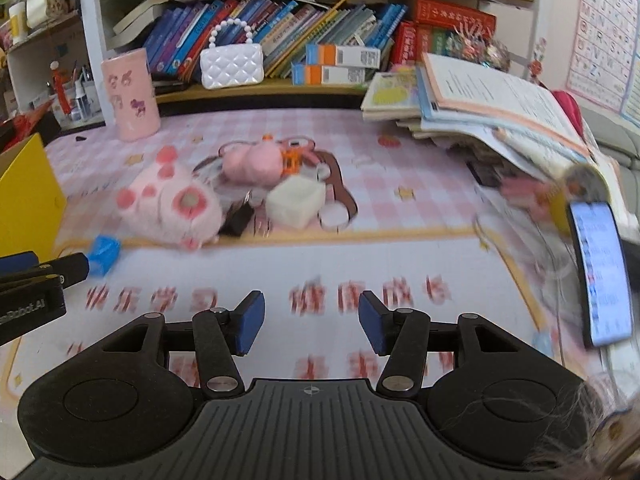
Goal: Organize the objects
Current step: 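Grasp the white foam cube with the right gripper while the left grasps the blue cloth, then carry the white cube and blue cloth in both grippers over the yellow box, then lower the cube and cloth into the box and open both grippers, then withdraw both grippers from the box toward the plush toys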
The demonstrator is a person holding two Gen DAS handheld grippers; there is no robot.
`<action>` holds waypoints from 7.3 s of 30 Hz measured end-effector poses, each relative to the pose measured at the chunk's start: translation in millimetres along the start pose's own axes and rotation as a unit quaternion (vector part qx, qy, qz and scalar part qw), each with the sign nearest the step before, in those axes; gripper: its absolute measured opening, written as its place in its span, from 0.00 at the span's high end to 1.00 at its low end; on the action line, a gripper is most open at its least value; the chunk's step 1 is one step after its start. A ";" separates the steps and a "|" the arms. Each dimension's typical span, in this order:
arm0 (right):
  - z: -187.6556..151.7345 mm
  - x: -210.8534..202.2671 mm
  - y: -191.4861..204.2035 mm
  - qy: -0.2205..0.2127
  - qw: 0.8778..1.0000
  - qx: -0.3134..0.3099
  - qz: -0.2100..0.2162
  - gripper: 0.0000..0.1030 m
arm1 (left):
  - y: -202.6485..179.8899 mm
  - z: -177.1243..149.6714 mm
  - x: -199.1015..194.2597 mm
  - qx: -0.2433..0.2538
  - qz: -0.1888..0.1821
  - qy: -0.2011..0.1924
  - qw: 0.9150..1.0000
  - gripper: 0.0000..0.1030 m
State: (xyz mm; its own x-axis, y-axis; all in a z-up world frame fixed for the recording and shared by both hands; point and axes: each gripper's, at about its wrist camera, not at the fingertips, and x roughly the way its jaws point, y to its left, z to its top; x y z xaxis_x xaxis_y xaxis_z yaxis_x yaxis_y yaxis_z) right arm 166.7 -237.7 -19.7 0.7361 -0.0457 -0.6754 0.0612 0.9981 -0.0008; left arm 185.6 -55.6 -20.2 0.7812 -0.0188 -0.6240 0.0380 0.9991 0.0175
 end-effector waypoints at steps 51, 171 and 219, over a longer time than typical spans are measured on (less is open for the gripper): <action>4.9 -3.8 17.7 0.032 0.997 0.013 0.073 0.61 | 22.6 -25.1 -40.2 -0.022 -0.064 0.019 0.998 0.74; -29.3 -116.6 249.9 -0.090 0.968 -0.150 0.182 0.38 | 222.3 -77.5 -173.1 -0.144 0.076 -0.094 0.982 0.32; -138.4 -155.4 93.1 -0.018 0.998 0.004 -0.063 0.22 | 72.0 -120.2 -151.2 0.015 -0.109 0.008 0.994 0.18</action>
State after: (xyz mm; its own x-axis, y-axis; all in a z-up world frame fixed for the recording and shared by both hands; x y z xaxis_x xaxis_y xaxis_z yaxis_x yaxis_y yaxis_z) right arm -35.3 -132.0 -16.9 0.7463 -0.1716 -0.6431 0.1597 0.9841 -0.0772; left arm -4.7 23.6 -18.6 0.7422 -0.2344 -0.6278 0.2245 0.9697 -0.0966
